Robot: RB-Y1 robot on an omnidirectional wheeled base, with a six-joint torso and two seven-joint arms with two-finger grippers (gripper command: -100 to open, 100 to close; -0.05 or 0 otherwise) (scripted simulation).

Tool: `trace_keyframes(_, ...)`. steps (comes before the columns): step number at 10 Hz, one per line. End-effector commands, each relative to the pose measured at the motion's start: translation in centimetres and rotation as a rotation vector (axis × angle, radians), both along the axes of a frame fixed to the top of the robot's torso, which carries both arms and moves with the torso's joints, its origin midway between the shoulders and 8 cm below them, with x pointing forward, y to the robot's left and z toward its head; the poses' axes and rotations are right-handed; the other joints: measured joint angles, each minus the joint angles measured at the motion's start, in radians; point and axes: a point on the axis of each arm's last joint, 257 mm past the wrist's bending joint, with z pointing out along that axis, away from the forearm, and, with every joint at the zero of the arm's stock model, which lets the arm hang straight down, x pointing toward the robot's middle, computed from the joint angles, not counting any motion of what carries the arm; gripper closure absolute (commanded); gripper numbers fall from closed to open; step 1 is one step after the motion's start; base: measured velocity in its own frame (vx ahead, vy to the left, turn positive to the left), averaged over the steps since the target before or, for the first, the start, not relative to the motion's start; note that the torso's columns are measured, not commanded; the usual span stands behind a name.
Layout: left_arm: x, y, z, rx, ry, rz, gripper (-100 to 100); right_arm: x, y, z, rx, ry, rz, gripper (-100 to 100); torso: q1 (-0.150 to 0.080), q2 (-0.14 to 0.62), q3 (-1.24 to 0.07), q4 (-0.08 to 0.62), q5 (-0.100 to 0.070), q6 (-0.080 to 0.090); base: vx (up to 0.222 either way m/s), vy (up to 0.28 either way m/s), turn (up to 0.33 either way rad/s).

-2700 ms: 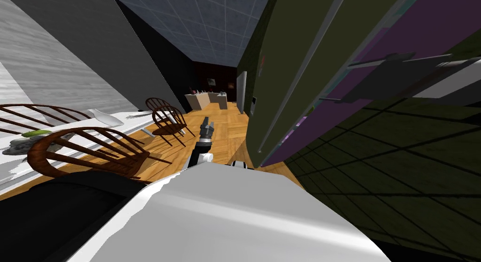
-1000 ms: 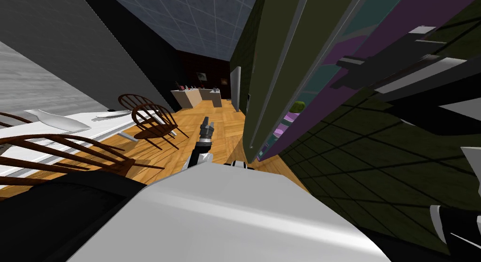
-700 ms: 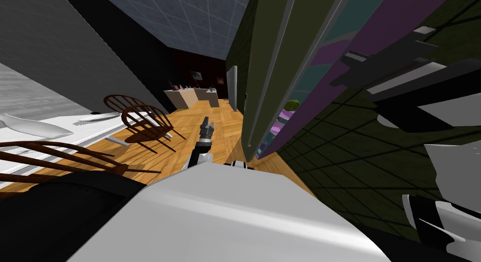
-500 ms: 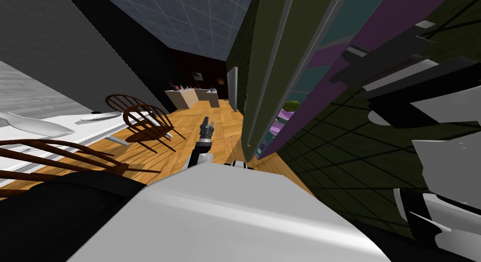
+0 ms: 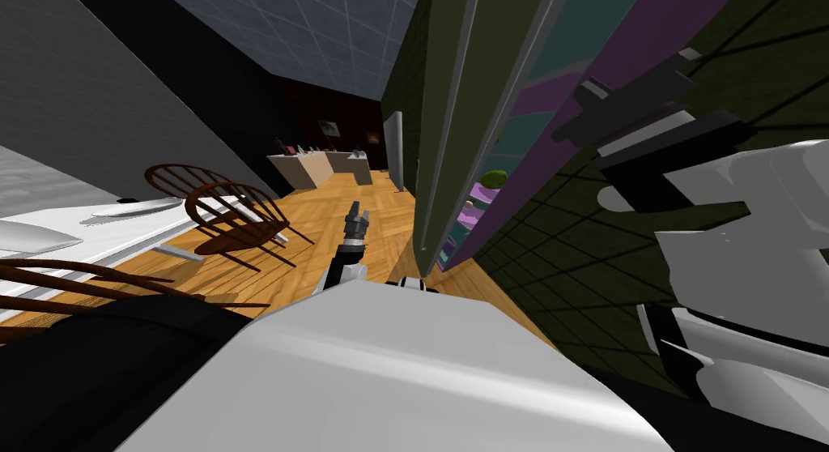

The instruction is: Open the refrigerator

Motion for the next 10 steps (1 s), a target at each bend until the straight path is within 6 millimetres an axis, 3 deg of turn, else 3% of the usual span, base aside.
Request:
trace_keyframes(1, 0.0, 0.0, 0.0, 0.000, 0.000, 0.000, 0, 0.8, 1.0, 1.3, 0.050, -0.025, 0.005, 100, 0.000, -0.003, -0.002, -0.001, 0.000, -0.001, -0.018, 0.005, 0.050)
trace_keyframes(4, 0.0, 0.0, 0.0, 0.000, 0.000, 0.000, 0, 1.4, 3.2, 1.9, 0.053, -0.029, 0.029, 100, -0.003, -0.006, -0.004, -0.002, -0.001, 0.000, 0.004, -0.002, -0.004)
trace_keyframes(5, 0.0, 0.0, 0.0, 0.000, 0.000, 0.000, 0, 1.9, 3.7, 1.3, 0.045, -0.014, 0.036, 100, -0.002, -0.005, -0.003, -0.002, -0.001, 0.000, 0.000, 0.000, 0.000)
trace_keyframes(6, 0.0, 0.0, 0.0, 0.000, 0.000, 0.000, 0, 3.7, 3.4, 1.4, 0.121, -0.007, 0.029, 100, -0.002, -0.004, -0.003, -0.001, -0.001, 0.001, -0.049, 0.029, -0.302)
trace_keyframes(10, 0.0, 0.0, 0.0, 0.000, 0.000, 0.000, 0, 4.7, 6.7, 2.9, 0.149, -0.003, 0.048, 100, -0.002, -0.006, -0.004, -0.002, -0.001, 0.000, -0.032, 0.017, -0.041)
